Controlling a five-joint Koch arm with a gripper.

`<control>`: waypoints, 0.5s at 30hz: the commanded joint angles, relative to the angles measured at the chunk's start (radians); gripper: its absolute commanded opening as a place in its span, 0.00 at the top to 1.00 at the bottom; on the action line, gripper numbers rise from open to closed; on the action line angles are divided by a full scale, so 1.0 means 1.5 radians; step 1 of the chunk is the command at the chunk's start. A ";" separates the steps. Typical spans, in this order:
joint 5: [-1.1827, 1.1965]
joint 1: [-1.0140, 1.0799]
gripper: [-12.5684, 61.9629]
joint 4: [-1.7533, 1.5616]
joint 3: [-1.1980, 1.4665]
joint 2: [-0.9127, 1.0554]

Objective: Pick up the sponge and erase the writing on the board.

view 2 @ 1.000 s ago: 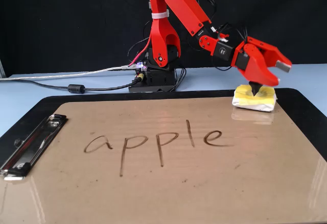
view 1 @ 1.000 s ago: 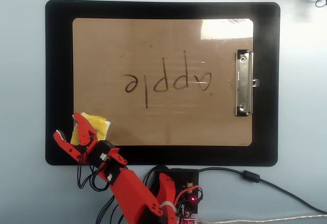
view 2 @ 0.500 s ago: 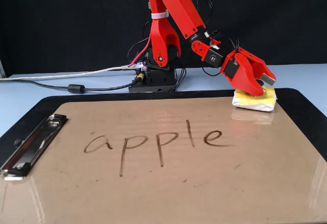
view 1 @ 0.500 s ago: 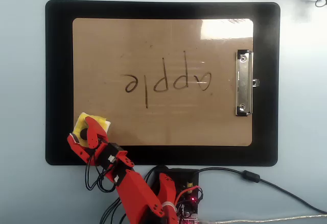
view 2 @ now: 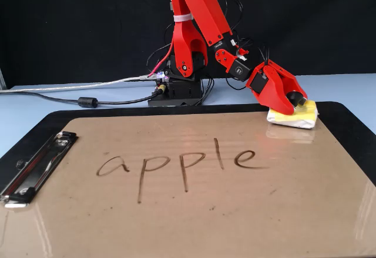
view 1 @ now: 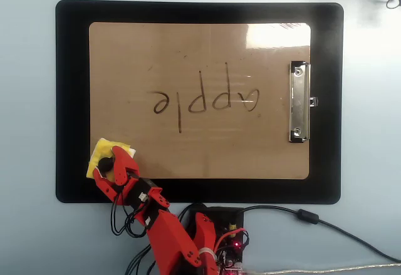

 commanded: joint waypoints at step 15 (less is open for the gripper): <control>0.055 0.013 0.54 -0.043 -0.078 -0.065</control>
